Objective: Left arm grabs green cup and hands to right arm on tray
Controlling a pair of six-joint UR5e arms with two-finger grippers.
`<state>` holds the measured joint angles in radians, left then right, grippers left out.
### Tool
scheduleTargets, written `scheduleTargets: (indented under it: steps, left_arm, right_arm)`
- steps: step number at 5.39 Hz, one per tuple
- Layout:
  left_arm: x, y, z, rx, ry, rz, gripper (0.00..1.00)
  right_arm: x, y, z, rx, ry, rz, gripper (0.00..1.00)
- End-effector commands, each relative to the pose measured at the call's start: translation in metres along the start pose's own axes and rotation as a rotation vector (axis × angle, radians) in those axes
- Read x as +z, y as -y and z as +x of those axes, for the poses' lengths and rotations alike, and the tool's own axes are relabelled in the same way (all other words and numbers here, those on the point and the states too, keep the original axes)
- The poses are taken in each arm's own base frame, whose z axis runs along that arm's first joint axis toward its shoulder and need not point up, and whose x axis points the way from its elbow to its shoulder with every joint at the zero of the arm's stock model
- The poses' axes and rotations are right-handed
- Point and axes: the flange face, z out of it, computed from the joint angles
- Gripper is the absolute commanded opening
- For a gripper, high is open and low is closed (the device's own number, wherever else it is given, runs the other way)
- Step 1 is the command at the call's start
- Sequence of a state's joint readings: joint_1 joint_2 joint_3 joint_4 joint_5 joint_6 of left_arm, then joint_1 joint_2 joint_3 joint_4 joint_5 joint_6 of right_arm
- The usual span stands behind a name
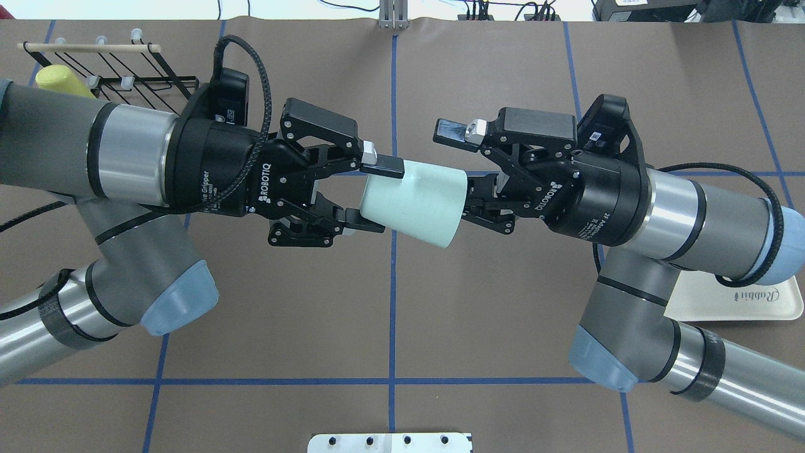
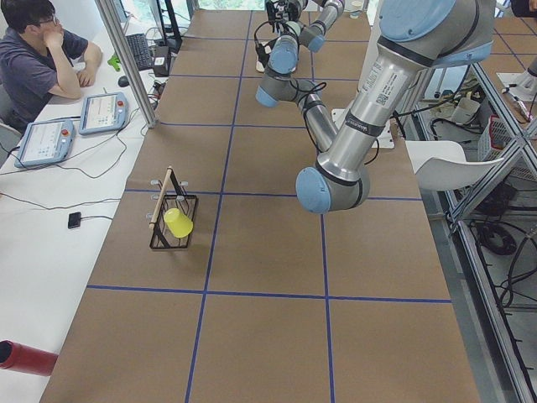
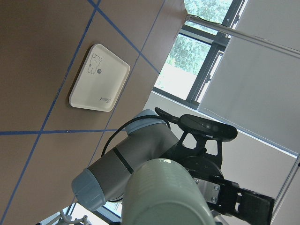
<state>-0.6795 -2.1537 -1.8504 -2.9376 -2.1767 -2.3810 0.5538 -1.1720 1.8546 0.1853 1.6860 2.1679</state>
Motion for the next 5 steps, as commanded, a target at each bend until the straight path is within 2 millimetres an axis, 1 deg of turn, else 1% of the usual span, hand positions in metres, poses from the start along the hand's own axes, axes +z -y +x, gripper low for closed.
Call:
scheduleTargets:
  steps: [1,3,4,5]
  left_arm:
    - [0.0001,0.0002,-0.0001,0.0,0.0,0.0,0.0]
    - [-0.0002,-0.0005,0.0003,0.001,-0.001,-0.001,0.0]
    - [-0.0006,-0.0017,0.001,0.0,-0.002,-0.002,0.15]
    - [0.0031,-0.0056,0.0083,0.023,-0.012,-0.012,0.99]
  right_arm:
    - [-0.0006,-0.0032,-0.0025,-0.002,0.004,-0.009,0.51]
    - [-0.001,-0.003,-0.0019,-0.003,0.0,-0.009,0.51]
    - [-0.0031,-0.0022,0.0006,-0.005,-0.009,-0.008,0.06]
    - [-0.0059,-0.0022,0.0066,-0.021,-0.04,-0.032,0.0]
